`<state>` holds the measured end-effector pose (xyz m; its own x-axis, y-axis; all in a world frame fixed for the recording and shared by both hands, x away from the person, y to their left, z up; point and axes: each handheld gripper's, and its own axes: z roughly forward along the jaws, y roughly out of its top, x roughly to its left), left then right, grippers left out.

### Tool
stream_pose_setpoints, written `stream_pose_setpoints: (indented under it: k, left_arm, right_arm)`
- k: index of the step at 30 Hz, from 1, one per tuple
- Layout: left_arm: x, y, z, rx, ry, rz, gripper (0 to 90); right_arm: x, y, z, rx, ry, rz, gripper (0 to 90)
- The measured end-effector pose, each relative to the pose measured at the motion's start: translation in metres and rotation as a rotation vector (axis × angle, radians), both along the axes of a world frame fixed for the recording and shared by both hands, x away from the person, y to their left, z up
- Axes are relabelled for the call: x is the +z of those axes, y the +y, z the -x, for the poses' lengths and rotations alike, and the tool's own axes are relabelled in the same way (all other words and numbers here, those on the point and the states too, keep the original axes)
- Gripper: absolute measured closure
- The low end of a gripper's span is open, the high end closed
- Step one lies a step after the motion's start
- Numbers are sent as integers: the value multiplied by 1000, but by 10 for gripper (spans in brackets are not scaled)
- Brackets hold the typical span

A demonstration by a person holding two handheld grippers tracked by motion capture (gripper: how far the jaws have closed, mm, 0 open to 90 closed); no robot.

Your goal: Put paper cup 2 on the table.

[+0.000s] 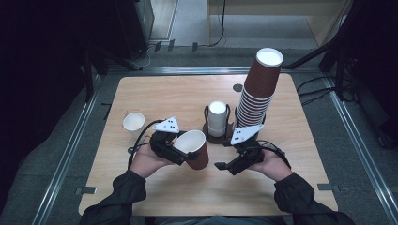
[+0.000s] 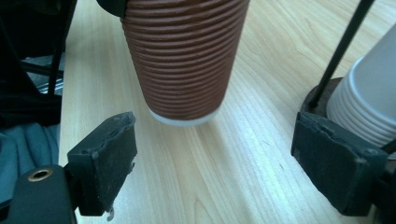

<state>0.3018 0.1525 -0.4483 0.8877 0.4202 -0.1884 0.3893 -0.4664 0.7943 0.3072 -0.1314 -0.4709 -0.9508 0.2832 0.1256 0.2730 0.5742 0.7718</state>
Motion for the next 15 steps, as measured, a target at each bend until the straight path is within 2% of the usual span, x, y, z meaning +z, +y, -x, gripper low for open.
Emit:
stream_pose_setpoints:
  k: [8, 15]
  left_arm:
    - [-6, 5, 2, -12, 6, -41, 119]
    - [-8, 13, 5, -3, 2, -53, 117]
  right_arm:
    - [0, -6, -2, -36, 0, 18, 152]
    - [-1, -7, -5, -53, -2, 34, 174]
